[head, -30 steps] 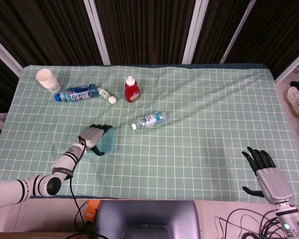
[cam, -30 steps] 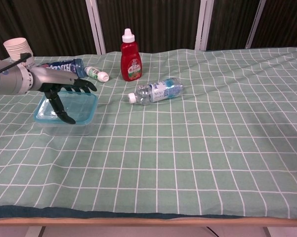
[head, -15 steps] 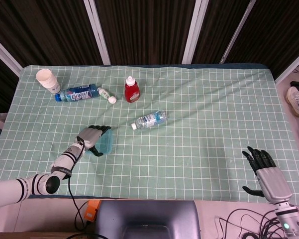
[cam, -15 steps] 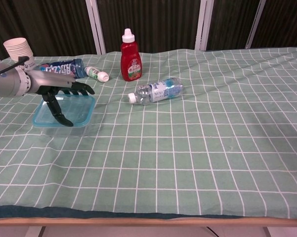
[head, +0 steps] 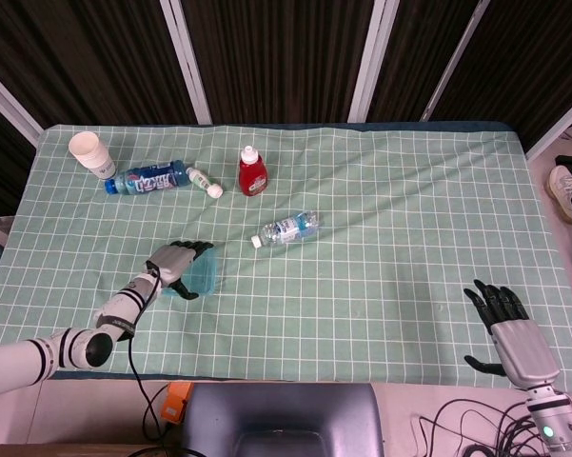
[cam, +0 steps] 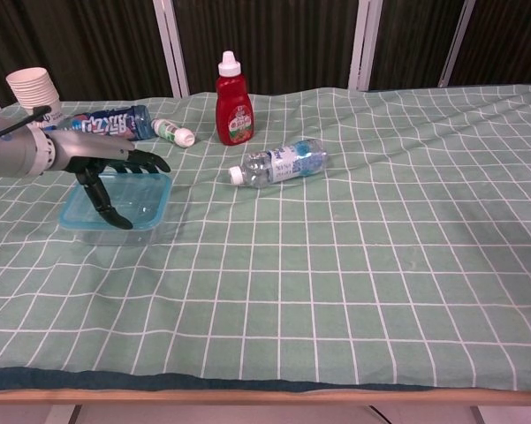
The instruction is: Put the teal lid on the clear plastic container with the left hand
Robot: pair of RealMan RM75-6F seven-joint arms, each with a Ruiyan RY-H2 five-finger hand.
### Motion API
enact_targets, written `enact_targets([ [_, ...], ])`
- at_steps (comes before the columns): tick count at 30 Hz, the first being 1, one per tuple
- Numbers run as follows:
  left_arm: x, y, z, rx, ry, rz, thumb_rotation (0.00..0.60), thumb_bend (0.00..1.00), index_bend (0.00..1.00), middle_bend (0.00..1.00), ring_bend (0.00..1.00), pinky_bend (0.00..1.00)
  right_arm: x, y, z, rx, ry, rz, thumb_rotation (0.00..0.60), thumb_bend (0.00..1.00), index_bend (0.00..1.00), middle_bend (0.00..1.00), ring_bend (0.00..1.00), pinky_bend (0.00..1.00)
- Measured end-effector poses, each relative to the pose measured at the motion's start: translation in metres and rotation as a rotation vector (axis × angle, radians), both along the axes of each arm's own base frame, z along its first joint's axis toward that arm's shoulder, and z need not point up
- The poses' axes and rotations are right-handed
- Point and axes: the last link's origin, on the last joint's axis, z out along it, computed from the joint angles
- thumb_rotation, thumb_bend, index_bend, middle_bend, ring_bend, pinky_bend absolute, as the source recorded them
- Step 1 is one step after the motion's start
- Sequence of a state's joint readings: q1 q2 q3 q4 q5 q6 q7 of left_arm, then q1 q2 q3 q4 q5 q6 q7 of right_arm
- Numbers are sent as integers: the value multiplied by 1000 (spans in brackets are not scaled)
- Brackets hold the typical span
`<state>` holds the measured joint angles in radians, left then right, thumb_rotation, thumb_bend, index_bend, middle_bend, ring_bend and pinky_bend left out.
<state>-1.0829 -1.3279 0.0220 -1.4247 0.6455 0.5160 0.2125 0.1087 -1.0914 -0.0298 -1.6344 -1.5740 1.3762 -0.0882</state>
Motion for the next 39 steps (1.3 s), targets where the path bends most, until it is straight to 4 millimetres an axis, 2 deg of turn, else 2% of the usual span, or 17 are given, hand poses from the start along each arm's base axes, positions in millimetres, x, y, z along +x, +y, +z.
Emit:
enact_targets([
  [5, -4, 1, 0, -6, -22, 17, 600, 246, 21, 621, 489, 362, 0, 0, -1, 0, 2, -2, 600, 185, 0, 0, 0, 0],
  [9, -7, 1, 1, -14, -36, 29, 600, 247, 14, 548, 425, 289, 0, -1, -1, 0, 3, -3, 600, 186, 0, 0, 0, 0],
  [11, -8, 1, 2, -15, -44, 33, 600, 247, 10, 472, 360, 241, 0, -1, -1, 0, 3, -3, 600, 185, 0, 0, 0, 0],
  [15, -9, 1, 4, -20, -57, 43, 600, 227, 0, 131, 66, 41, 0, 0, -1, -1, 2, -3, 600, 185, 0, 0, 0, 0],
  [16, -9, 1, 4, -21, -59, 44, 600, 225, 0, 65, 21, 13, 0, 0, -1, -1, 2, -3, 600, 185, 0, 0, 0, 0],
  [18, -9, 1, 5, -18, -66, 44, 600, 224, 0, 8, 0, 0, 0, 0, -1, -1, 2, -3, 600, 186, 0, 0, 0, 0],
  [39, -7, 1, 7, 21, -90, 5, 600, 196, 0, 0, 0, 0, 0, 1, 1, -3, 0, -1, 600, 186, 0, 0, 0, 0],
])
